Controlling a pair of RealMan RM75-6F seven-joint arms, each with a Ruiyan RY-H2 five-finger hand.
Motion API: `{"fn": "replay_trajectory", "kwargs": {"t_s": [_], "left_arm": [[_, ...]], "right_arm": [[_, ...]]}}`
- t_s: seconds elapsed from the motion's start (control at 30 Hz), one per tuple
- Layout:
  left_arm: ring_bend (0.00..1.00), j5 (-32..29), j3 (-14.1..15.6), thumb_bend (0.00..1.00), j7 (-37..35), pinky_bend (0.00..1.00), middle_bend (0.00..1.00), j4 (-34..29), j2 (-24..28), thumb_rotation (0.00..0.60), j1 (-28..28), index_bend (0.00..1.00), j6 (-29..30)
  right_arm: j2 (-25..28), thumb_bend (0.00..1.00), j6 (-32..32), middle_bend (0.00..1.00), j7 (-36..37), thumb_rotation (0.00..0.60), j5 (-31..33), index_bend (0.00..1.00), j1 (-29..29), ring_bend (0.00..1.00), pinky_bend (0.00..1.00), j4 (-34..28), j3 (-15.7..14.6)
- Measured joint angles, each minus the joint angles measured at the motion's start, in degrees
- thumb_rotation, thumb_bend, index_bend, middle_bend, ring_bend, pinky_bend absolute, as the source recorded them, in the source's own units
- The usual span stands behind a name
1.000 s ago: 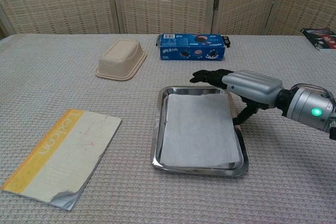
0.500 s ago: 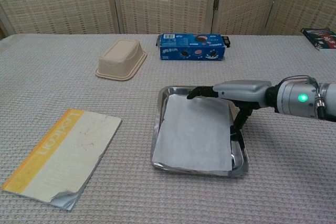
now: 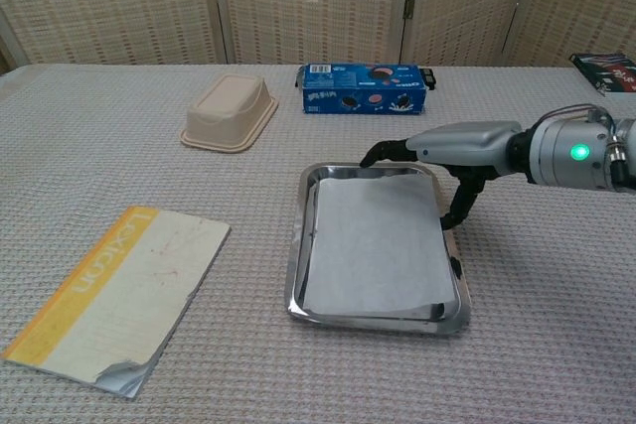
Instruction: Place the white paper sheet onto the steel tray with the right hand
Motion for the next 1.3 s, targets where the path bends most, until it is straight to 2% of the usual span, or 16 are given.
{"fn": "replay_trajectory", "kwargs": {"t_s": [0.3, 0.5, 0.63, 0.83, 0.97, 1.1, 1.23, 1.27, 1.3], "left_arm": [[0.0, -0.28, -0.02, 0.7, 0.53, 0.0, 0.0, 0.18, -0.28, 0.6, -0.21, 0.0, -0.32], [0.0, -0.55, 0.01, 0.7, 0.6, 0.0, 0.0, 0.34, -0.25, 0.6, -0.36, 0.0, -0.81], [0.0, -0.64, 0.46, 0.78, 0.5, 0.0, 0.0, 0.13, 0.51, 0.6, -0.6, 0.0, -2.23], [0.0, 0.24, 0.79, 0.78, -0.24, 0.0, 0.0, -0.18, 0.92, 0.6, -0.64, 0.0, -1.98], [0.0, 0.06, 0.81, 0.78, 0.05, 0.0, 0.0, -0.15, 0.84, 0.6, -0.73, 0.0, -2.14], [0.0, 0.51, 0.96, 0.78, 0.15, 0.0, 0.0, -0.34, 0.83, 0.6, -0.64, 0.0, -1.73], [0.0, 0.61, 1.0, 0.78, 0.02, 0.0, 0.0, -0.47, 0.95, 0.6, -0.49, 0.0, -1.45], [0.0, 0.54, 0.99, 0.78, -0.09, 0.0, 0.0, -0.5, 1.01, 0.6, -0.48, 0.0, -1.48], [0.0, 0.47, 0.98, 0.78, -0.18, 0.0, 0.0, -0.55, 1.08, 0.6, -0.48, 0.0, -1.54]], "right_arm": [[0.3, 0.37, -0.73, 0.0, -12.78, 0.6, 4.5, 0.0, -0.21, 0.0, 0.0, -0.11, 0.42], [0.97, 0.33, -2.93, 0.0, -15.39, 0.6, 7.04, 0.0, 0.41, 0.0, 0.0, -2.5, 0.99], [3.83, 0.31, -6.31, 0.0, -16.1, 0.6, 9.37, 0.0, 1.66, 0.0, 0.0, -6.01, 1.45], [6.95, 0.31, -7.66, 0.0, -21.02, 0.6, 14.36, 0.0, 3.33, 0.0, 0.0, -9.72, 1.47], [8.64, 0.31, -6.29, 0.0, -27.85, 0.6, 17.8, 0.0, 4.38, 0.0, 0.0, -12.41, 0.66], [9.6, 0.31, -1.61, 0.0, -33.43, 0.6, 21.63, 0.0, 4.4, 0.0, 0.0, -15.68, 0.12], [9.99, 0.31, 2.16, 0.0, -31.27, 0.6, 21.52, 0.0, 2.74, 0.0, 0.0, -17.87, 0.29], [10.15, 0.31, 2.44, 0.0, -28.98, 0.6, 20.44, 0.0, 2.03, 0.02, 0.02, -18.34, 0.36], [10.32, 0.31, 2.64, 0.05, -26.87, 0.6, 19.31, 0.0, 1.45, 0.1, 0.09, -18.66, 0.36]]}}
